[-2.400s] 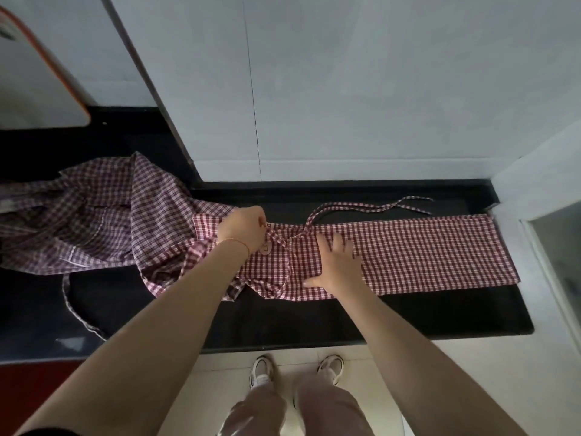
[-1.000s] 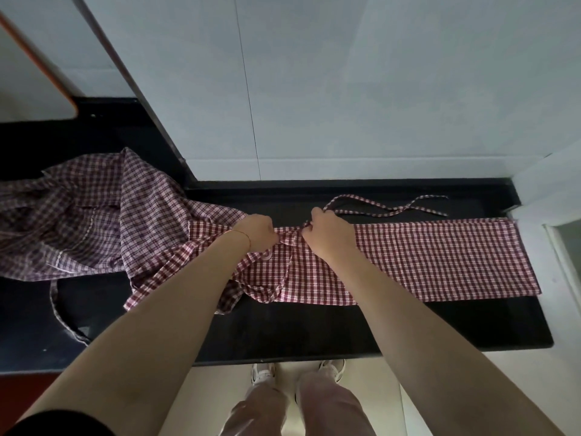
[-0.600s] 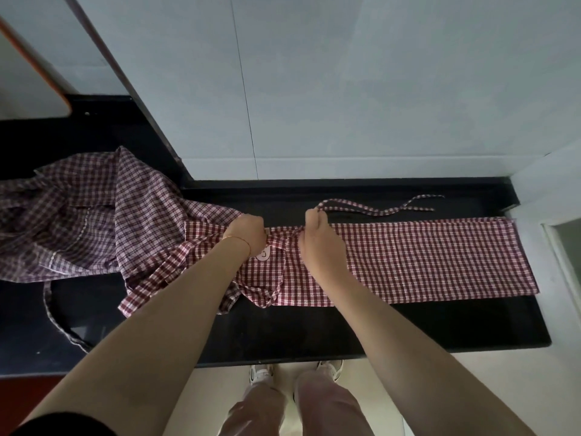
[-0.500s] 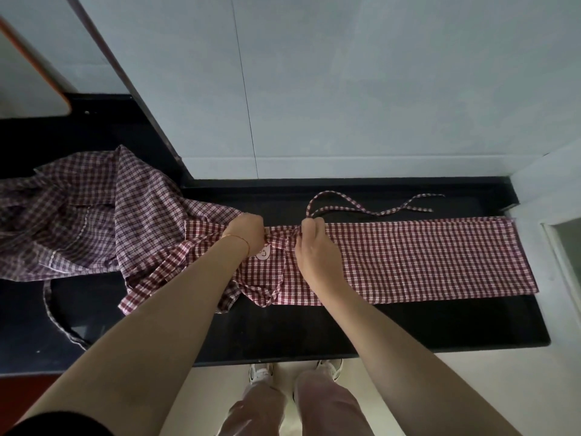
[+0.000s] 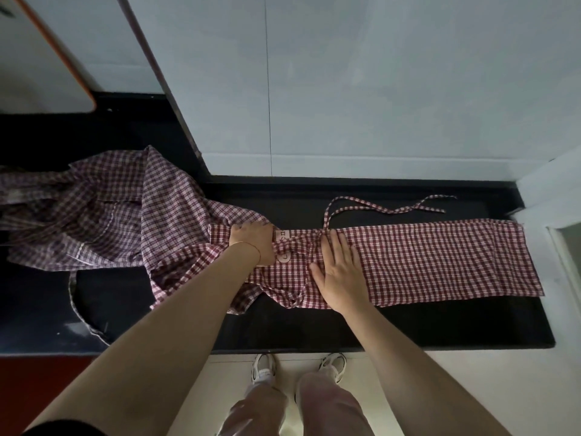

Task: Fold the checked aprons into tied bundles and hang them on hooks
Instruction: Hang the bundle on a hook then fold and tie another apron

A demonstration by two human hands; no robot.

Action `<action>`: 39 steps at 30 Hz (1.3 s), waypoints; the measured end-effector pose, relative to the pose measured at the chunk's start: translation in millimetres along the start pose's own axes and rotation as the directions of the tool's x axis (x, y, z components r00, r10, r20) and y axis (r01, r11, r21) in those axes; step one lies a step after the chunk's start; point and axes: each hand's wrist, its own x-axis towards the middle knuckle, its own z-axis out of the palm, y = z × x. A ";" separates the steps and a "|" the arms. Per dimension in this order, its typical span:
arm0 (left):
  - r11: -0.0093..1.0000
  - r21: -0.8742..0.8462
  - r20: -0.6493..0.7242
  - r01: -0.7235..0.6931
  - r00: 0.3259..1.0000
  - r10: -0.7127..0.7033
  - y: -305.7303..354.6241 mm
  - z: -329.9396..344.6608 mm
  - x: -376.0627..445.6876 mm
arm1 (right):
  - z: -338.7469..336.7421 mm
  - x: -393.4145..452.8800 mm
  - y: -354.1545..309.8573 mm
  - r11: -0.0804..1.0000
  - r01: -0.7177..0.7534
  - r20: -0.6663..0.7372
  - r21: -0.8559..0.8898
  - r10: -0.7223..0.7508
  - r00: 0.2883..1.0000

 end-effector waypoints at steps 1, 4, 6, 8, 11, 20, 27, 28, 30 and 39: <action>0.999 0.034 0.000 -0.006 1.000 0.006 -1.6 -3.1 -3.9 | -6.7 2.6 -4.4 1.000 -0.030 0.014 0.006 0.030 0.999; 0.999 0.032 -0.041 -0.025 0.999 0.027 -10.5 -13.7 -19.6 | -34.3 10.0 -30.9 0.995 -0.092 -0.101 0.043 0.096 0.990; 0.997 -0.065 -0.069 -0.036 0.997 0.031 -14.1 -18.1 -25.2 | -43.8 16.0 -46.5 0.996 -0.031 -0.171 0.088 0.046 0.984; 0.993 -0.111 -0.081 -0.028 0.997 0.019 -23.1 -20.0 -35.2 | -52.8 18.3 -67.1 0.975 0.064 -0.143 0.211 -0.034 0.989; 0.978 -0.208 -0.104 0.011 0.994 -0.033 -38.9 -16.6 -47.0 | -59.6 25.1 -95.8 0.920 0.114 0.012 0.375 -0.127 0.992; 0.823 -0.563 -0.272 0.073 0.924 -0.268 -90.4 12.4 -70.9 | -72.1 26.4 -138.8 0.863 0.117 0.194 0.492 -0.240 0.951; 0.750 -0.661 -0.123 0.041 0.979 -0.162 -108.8 5.9 -81.7 | -97.3 30.0 -141.4 0.865 0.090 0.196 0.493 -0.212 0.958; 0.695 -0.719 -0.107 0.024 0.984 -0.144 -110.9 4.6 -83.1 | -102.1 30.3 -140.9 0.856 0.072 0.189 0.512 -0.194 0.963; 0.597 -0.803 -0.088 -0.008 0.991 -0.105 -115.2 0.6 -87.3 | -109.4 31.6 -141.9 0.841 0.054 0.182 0.538 -0.179 0.967; 0.563 -0.825 -0.018 -0.052 0.998 0.066 -114.1 -13.4 -97.9 | -118.3 40.5 -151.9 0.792 -0.018 0.126 0.610 -0.075 0.989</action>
